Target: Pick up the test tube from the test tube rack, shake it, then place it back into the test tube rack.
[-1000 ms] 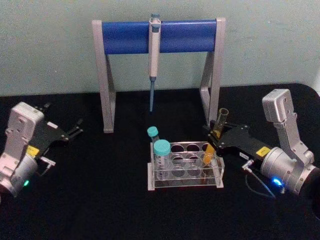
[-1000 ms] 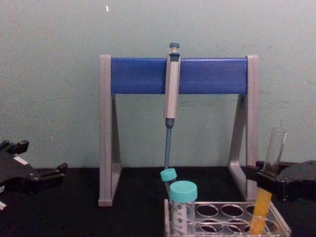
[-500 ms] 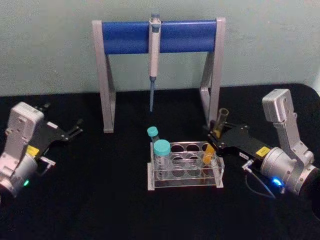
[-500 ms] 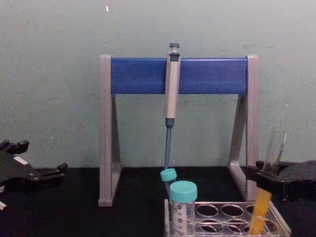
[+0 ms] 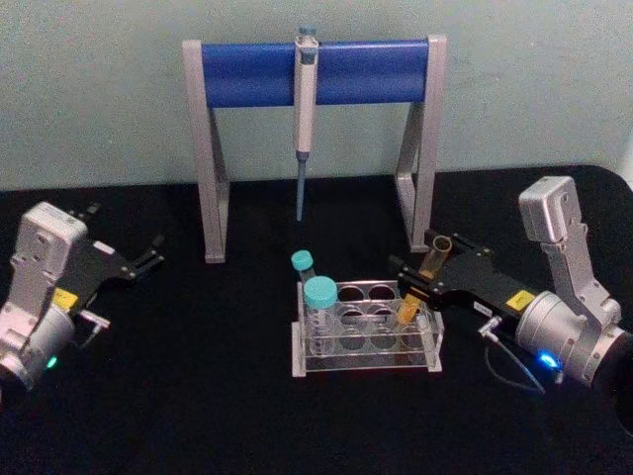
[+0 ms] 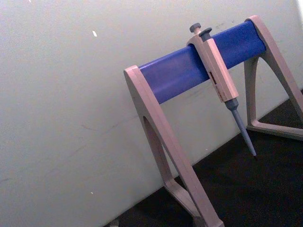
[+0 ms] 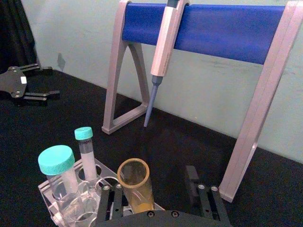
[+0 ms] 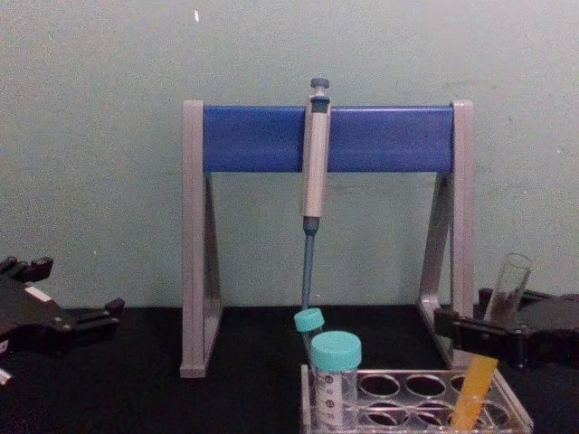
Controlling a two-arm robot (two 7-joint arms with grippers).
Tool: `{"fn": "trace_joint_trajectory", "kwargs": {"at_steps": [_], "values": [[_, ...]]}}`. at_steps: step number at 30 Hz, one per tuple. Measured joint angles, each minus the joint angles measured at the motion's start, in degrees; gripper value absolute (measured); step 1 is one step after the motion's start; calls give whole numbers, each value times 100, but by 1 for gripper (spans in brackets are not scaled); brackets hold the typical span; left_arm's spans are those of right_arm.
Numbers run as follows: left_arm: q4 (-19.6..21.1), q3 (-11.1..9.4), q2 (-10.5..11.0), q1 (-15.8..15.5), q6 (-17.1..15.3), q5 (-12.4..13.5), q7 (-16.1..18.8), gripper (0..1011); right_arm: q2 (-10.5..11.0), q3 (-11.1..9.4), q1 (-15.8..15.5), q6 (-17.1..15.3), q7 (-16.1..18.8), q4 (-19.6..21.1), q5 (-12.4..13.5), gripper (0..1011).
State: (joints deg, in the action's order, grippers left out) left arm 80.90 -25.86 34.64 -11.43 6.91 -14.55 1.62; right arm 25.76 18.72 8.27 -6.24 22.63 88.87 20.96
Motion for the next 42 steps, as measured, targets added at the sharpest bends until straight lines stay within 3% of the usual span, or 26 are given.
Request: {"fn": "trace_joint_trajectory", "kwargs": {"at_steps": [3,4,9,23,42], "values": [[0,0,0,0,0,0,0,1001,0,0,-1,2,0,2,0,785],[0,0,0,0,0,0,0,1001,0,0,-1,2,0,3,0,870],[0,0,0,0,0,0,0,1001,-1,0,-1,4,0,4,0,999],[0,0,0,0,0,0,0,1001,222,-143,-369,102,64,466,161,1000],[0,0,0,0,0,0,0,1001,572,-578,-1170,125,-148,1423,391,1000]]}}
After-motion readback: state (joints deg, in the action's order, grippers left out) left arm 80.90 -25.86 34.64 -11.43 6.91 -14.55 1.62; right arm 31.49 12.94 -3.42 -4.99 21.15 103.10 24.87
